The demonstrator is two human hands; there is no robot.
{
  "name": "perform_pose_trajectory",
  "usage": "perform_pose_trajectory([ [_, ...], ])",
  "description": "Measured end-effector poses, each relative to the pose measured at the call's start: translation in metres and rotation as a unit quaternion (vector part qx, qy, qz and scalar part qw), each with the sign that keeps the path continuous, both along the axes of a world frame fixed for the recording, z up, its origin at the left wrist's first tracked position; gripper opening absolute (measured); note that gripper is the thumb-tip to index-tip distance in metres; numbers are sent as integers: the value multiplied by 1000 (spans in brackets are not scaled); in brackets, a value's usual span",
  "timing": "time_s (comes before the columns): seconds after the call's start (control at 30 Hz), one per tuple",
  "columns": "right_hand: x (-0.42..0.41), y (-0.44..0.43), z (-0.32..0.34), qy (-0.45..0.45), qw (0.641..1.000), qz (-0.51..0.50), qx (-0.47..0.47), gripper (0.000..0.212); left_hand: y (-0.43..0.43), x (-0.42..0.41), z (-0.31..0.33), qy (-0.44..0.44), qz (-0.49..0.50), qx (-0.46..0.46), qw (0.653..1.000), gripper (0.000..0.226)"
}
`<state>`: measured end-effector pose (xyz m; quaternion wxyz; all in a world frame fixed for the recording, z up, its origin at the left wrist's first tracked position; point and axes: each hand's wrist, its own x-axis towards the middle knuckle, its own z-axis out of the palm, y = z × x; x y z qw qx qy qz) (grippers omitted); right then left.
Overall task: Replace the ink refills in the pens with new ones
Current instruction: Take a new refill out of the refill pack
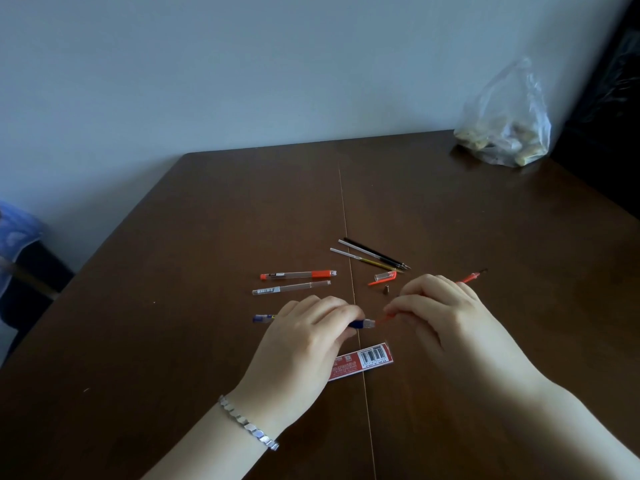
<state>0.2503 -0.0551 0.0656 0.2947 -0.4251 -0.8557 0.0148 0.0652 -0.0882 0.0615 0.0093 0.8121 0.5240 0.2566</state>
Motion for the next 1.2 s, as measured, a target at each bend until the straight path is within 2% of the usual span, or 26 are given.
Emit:
perform_pose_trajectory([
  [0.13,-8,-6,-6,44,999,-13,-16,18,-2,11,-4,-60,13,-28,998,18],
  [0.27,-17,-8,-10,155,988,9,-4,23,1,18,-5,-107,34,-23,993,16],
  [0.37,-1,4,-3,248,967,-65,20,31,7,13,-6,-152,70,-31,985,18],
  [0.43,11,13,5,352,925,-118,-86,33,10,11,-8,-162,82,-28,983,20],
  [0.5,17,20,6,439,864,-92,-229,18,10,10,-8,-164,80,-34,983,21],
  [0.63,10,20,-1,493,787,-56,-367,11,11,14,-10,-161,64,-31,984,21],
  [0.67,7,18,-3,487,782,-39,-387,13,11,15,-10,-162,56,-33,985,21],
  [0.8,-7,10,-9,396,813,22,-427,9,9,20,-3,-128,22,-16,991,28],
  [0.87,-8,11,-7,418,799,23,-432,4,11,21,1,-104,13,6,994,30],
  [0.93,-6,15,-4,432,784,3,-446,18,16,22,4,-85,11,21,996,28],
  [1.1,-1,25,-1,385,803,-26,-455,16,27,27,7,-37,-9,25,999,16],
  [1.2,3,28,0,387,819,15,-422,19,32,28,2,-83,-39,-15,996,18],
])
